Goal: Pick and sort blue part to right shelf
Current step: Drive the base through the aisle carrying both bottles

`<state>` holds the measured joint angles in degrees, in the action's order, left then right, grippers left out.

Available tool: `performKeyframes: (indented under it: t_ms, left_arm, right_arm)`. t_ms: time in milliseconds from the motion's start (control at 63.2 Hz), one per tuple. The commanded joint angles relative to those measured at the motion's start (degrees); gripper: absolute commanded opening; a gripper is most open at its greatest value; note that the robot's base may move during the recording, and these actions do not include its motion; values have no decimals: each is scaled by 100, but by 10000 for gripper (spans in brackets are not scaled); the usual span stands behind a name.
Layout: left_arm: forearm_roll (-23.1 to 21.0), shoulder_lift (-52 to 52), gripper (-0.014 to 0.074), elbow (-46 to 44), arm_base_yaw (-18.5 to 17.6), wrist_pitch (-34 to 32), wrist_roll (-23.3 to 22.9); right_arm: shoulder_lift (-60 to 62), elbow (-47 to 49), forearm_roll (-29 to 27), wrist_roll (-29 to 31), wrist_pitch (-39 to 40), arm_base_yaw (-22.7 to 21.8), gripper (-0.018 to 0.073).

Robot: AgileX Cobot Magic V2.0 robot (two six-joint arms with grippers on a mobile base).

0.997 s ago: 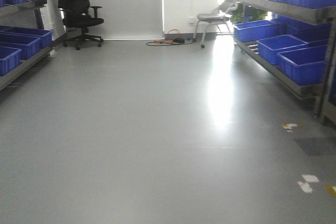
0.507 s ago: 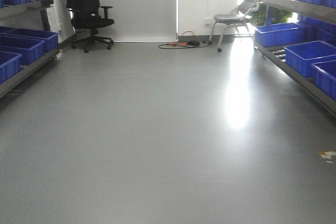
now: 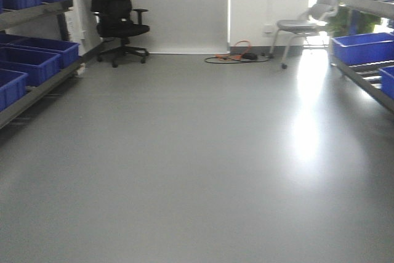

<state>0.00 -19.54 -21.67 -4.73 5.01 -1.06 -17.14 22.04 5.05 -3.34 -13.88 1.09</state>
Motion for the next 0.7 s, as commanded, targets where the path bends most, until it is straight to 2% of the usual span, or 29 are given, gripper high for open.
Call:
performKeyframes:
  t_ms: [0, 681]
  left_arm:
    - [0, -38, 384, -188, -7, -539, -7]
    - [0, -38, 384, -188, -7, -539, -7]
  right_arm:
    - [-46, 181, 64, 33, 560, -24, 393]
    - [-46, 181, 64, 33, 555, -24, 393]
